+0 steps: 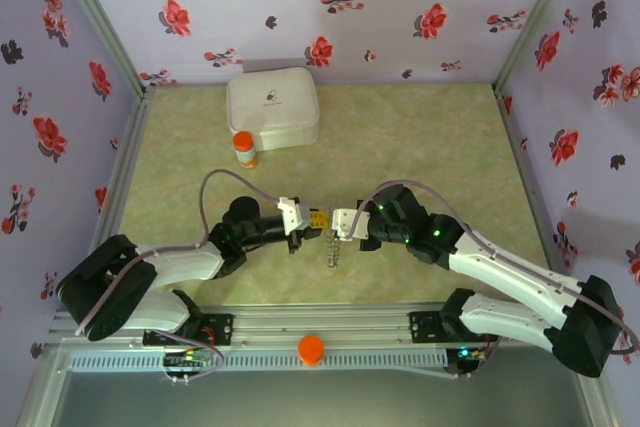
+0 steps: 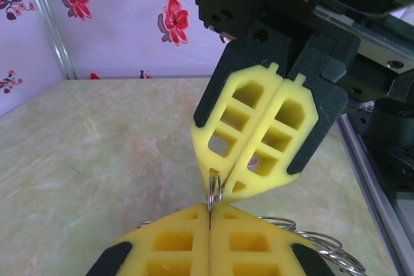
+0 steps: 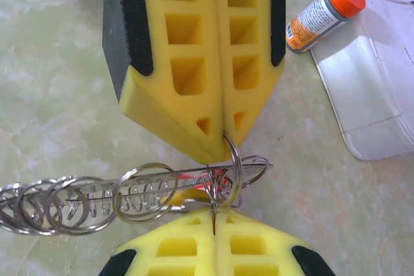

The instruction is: Put the keys on the keyring

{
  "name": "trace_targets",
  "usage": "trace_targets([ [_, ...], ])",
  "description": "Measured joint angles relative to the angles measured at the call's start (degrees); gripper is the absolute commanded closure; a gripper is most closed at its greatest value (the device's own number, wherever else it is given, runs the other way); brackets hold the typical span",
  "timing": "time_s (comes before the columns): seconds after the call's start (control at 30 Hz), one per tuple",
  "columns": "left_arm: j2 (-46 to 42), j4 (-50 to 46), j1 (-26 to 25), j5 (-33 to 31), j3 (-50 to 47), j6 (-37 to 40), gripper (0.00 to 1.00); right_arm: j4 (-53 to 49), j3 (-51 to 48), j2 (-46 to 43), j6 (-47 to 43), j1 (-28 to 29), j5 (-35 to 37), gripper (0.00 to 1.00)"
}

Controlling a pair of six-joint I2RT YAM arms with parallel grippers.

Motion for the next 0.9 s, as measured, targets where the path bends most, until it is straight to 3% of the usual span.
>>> trace_targets([
  [0.17,1.05,1.88,0.00,0.00,0.00,-2.19,1.00,0.48,0.00,0.17,0.94,0.22,0.61,0.97],
  [0.3,1.05,3.28,0.00,0.00,0.00,-2.73,1.00,1.55,-0.72,-1.29,2.56,0.33,0.83,0.85],
  [0.5,1.14,4.17,0.00,0.04,0.00,-2.69,1.00,2.32,-2.29,-5.44,5.81,-1.09,-0.63,0.76],
  [0.9,2.29,4.22,0.00,2.75,0.00,-2.69,1.00,4.66,-2.49,-4.79,10.54,-3.41,-8.39,0.73],
])
